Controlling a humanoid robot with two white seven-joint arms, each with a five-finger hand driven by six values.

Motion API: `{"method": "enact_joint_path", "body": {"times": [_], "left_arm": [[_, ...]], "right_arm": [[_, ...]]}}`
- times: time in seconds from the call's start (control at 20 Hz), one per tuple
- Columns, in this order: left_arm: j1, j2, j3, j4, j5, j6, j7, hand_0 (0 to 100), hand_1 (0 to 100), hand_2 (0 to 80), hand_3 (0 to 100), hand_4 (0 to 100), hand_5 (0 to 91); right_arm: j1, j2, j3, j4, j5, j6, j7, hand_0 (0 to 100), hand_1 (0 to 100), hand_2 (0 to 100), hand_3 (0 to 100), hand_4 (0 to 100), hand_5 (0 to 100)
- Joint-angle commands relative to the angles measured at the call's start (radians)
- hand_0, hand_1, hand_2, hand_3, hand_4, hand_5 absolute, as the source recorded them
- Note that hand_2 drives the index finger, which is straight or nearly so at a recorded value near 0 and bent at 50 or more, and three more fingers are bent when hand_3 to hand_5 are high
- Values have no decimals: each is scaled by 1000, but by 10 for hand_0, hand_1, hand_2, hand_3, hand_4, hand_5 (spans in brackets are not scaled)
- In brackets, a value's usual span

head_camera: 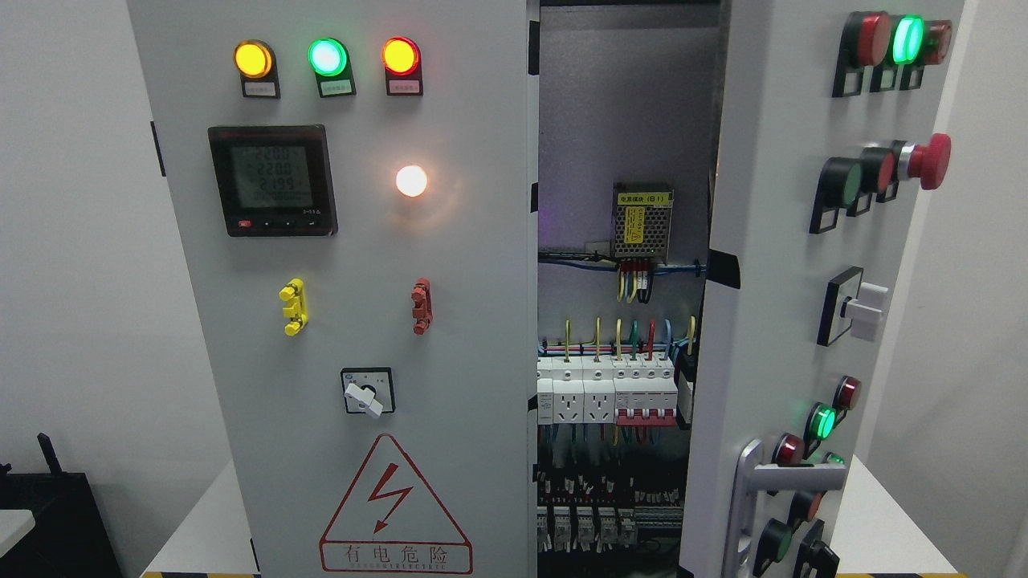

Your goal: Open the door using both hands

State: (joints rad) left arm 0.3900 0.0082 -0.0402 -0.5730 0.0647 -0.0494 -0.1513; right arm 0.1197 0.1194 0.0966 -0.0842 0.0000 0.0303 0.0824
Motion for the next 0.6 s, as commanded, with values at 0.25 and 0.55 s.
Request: {"method": "enact_joint_path", "body": {"times": [0.25,0.55], "left_arm": [[239,269,-67,-878,181,-10,-1,0,0,0,0,33,0],[227,521,-32,-993,424,-15,-26,0,0,0,0,32,0]], "right_arm": [[0,0,0,0,-18,0,0,0,0,0,0,0,0],[0,0,0,0,-18,0,0,0,0,0,0,0,0]]}}
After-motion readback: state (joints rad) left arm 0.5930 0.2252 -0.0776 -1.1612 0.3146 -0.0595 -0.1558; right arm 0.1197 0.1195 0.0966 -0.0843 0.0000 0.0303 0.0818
